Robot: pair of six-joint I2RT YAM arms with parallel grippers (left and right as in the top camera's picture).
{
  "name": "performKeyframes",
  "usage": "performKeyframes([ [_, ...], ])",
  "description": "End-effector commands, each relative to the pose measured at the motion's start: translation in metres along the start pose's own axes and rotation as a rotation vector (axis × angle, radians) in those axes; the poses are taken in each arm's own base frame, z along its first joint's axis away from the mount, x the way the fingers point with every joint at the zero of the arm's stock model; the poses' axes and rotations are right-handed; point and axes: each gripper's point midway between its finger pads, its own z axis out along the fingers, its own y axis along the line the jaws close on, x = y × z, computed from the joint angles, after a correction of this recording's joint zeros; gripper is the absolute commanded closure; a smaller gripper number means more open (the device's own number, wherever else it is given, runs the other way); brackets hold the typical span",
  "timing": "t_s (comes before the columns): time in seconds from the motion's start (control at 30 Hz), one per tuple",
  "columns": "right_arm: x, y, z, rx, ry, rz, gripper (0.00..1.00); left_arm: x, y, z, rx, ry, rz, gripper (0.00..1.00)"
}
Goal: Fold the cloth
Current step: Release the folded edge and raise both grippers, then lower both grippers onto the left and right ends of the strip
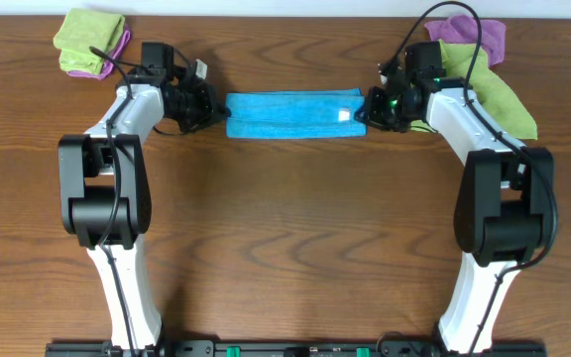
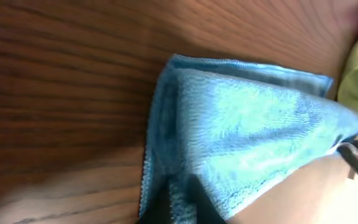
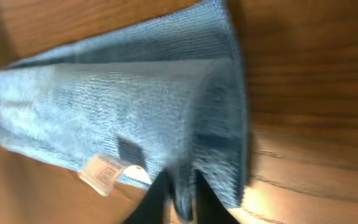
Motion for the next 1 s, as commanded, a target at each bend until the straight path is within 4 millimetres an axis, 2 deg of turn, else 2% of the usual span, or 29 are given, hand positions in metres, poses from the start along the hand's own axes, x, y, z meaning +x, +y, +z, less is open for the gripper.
performKeyframes([
  [0.0, -0.006, -0.003, 0.001, 0.024, -0.018, -0.021, 0.24, -0.006, 0.012, -0.004, -0.036, -0.016, 0.002, 0.55],
  [0.03, -0.006, -0.004, 0.0, 0.024, -0.019, -0.019, 0.2, -0.007, 0.012, -0.006, -0.036, -0.017, -0.001, 0.49],
  [0.1, -0.007, -0.004, 0.0, 0.024, -0.02, -0.017, 0.14, -0.009, 0.012, -0.01, -0.038, -0.018, -0.008, 0.45],
  [0.23, -0.013, -0.003, -0.005, 0.019, -0.033, -0.018, 0.14, -0.02, 0.0, -0.028, -0.043, -0.02, 0.047, 0.42],
  [0.33, -0.023, 0.011, -0.016, -0.006, -0.048, -0.051, 0.22, -0.032, -0.022, -0.049, -0.037, -0.044, 0.116, 0.41],
  [0.37, -0.027, 0.018, -0.021, -0.016, -0.056, -0.069, 0.3, -0.037, -0.032, -0.057, -0.033, -0.059, 0.144, 0.42],
  [0.4, -0.034, 0.026, -0.028, -0.023, -0.07, -0.089, 0.54, -0.042, -0.043, -0.064, -0.027, -0.078, 0.182, 0.48],
  [0.43, -0.04, 0.034, -0.033, -0.024, -0.083, -0.105, 0.78, -0.046, -0.054, -0.072, -0.025, -0.099, 0.22, 0.65],
  [0.47, -0.046, 0.042, -0.04, -0.026, -0.096, -0.121, 0.98, -0.05, -0.063, -0.078, -0.036, -0.123, 0.251, 0.87],
  [0.5, -0.052, 0.051, -0.046, -0.014, -0.114, -0.142, 0.98, -0.055, -0.069, -0.084, -0.087, -0.156, 0.28, 0.94],
  [0.57, -0.06, 0.057, -0.05, 0.057, -0.149, -0.184, 0.98, -0.062, -0.062, -0.087, -0.265, -0.215, 0.311, 0.94],
  [0.63, -0.06, 0.055, -0.045, 0.152, -0.172, -0.206, 0.98, -0.062, -0.054, -0.081, -0.424, -0.234, 0.353, 0.95],
  [0.7, -0.055, 0.052, -0.038, 0.254, -0.179, -0.227, 0.99, -0.051, -0.052, -0.061, -0.52, -0.205, 0.417, 0.94],
  [0.87, -0.052, 0.051, -0.034, 0.316, -0.183, -0.244, 0.99, -0.03, -0.047, -0.02, -0.566, -0.12, 0.463, 0.94],
  [0.97, -0.051, 0.045, -0.036, 0.325, -0.175, -0.233, 0.99, -0.024, -0.04, -0.006, -0.576, -0.086, 0.462, 0.95],
])
